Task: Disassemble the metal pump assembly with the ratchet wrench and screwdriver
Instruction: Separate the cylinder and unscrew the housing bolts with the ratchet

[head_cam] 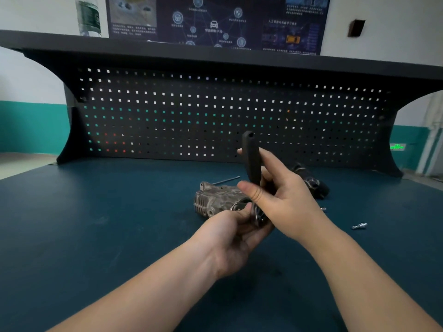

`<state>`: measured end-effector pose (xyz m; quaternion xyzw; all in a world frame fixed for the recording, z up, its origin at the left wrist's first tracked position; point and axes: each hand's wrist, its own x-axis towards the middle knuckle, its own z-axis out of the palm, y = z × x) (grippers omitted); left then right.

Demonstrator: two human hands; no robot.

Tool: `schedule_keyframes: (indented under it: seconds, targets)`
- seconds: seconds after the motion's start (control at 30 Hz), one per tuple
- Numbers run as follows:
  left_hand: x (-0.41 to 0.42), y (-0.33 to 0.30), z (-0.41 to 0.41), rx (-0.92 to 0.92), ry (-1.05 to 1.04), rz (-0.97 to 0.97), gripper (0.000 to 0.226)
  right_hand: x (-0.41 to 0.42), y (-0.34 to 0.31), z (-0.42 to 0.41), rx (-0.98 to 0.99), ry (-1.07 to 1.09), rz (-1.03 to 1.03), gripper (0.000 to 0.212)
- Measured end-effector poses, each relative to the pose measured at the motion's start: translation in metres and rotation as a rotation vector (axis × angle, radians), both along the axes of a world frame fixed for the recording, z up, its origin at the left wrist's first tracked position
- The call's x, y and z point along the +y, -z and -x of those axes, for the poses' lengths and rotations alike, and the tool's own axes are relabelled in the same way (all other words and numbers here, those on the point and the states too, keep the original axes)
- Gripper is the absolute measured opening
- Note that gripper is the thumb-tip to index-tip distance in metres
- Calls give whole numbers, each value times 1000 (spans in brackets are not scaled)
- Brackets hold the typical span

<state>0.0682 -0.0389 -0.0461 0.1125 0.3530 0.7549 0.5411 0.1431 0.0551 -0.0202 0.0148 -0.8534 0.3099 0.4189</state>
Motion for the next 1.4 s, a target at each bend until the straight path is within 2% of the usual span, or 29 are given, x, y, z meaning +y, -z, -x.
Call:
schedule_keyframes:
  seconds: [0.1,0.2,0.27,0.33,0.37,0.43,0.47,0.57,0.63,0.73,0.8,0.87,0.93,1.0,1.07,1.1,1.13,1.17,1.23,1.3,1.4]
  targets:
    - [-1,1,-1,31,5,10,28,-1,2,-2,6,-16,13,44]
    - [0,0,-3,11,-40,12,21,-1,7,1,97,55,67,21]
    - [2,0,-3,-6,-55,27,17,8,11,10,139,283,262,3]
    - [4,2,-2,2,-59,46,18,21,15,17,-12,466,634,13]
    - [4,2,-2,18,-61,54,17,25,18,19,-116,472,822,17]
    - [5,4,-3,40,-65,58,16,29,22,20,-214,453,954,19]
    - [6,4,-3,37,-67,55,17,31,23,20,-190,452,916,19]
    - [5,3,-4,4,-66,37,20,25,16,15,65,397,617,22]
    - [3,2,-4,-13,-43,28,22,13,9,11,187,260,400,17]
    - [2,3,-4,-30,-14,20,23,-1,8,5,157,63,141,7]
    - [2,3,-4,-28,-12,13,22,-3,9,3,110,41,38,13]
    - [3,2,-3,-29,-20,9,20,-3,10,4,141,76,17,11]
    - [4,2,-2,-25,-38,16,17,0,14,11,193,265,99,11]
    - [6,3,-3,-20,-53,29,15,11,17,19,109,514,412,16]
    - [8,5,-3,4,-58,41,13,21,18,20,-87,524,856,19]
    - [8,5,-4,14,-60,47,12,23,19,19,-142,486,982,21]
    - [9,6,-4,15,-61,49,12,24,19,18,-150,471,1009,22]
    - [9,5,-4,6,-60,43,13,25,19,18,-100,468,938,23]
    - [8,4,-3,-30,-55,18,18,20,17,16,115,440,646,26]
    - [6,1,-2,-64,-46,2,20,7,12,14,253,320,370,26]
    - [3,1,-3,-48,-29,6,24,-1,12,10,221,136,127,17]
